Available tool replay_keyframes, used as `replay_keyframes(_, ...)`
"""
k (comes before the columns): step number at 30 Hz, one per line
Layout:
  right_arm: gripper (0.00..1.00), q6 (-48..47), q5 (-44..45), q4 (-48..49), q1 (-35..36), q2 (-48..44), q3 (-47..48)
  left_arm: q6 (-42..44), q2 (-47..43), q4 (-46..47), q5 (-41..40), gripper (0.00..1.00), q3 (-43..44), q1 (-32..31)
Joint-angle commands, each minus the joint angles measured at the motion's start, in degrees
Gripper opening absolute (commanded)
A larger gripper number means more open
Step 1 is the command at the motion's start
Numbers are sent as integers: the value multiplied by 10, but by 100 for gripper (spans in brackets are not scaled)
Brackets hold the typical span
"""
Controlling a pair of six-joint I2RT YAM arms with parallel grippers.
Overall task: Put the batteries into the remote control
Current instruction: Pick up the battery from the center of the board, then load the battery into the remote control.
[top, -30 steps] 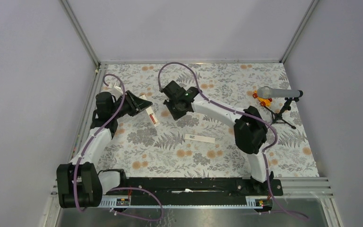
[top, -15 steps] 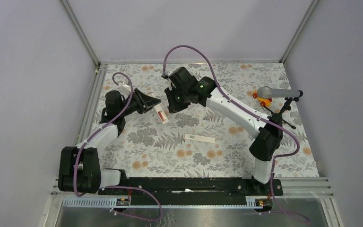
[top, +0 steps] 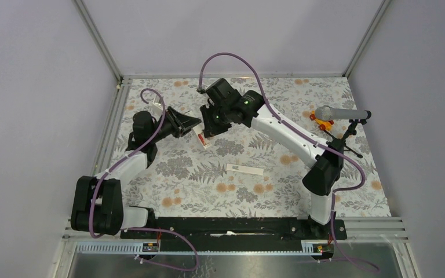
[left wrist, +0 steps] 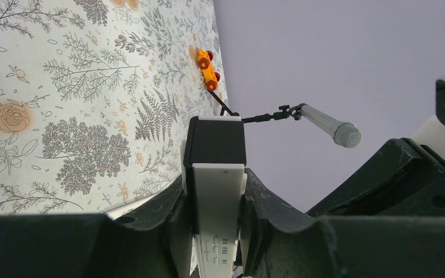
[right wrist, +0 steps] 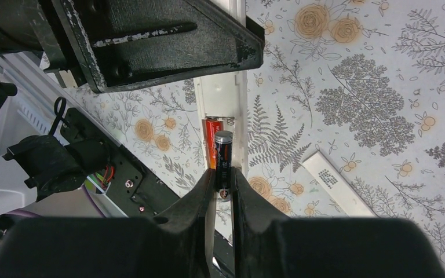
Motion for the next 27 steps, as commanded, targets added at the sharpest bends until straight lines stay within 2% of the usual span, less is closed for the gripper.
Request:
replay_keyframes(1, 13, 4, -24, -12, 0, 13, 28, -12, 0, 54, -12, 0, 3, -3)
replay_keyframes(27, 14, -6, 4, -16, 1, 17, 3, -57, -8, 68, -28, 0, -2, -3)
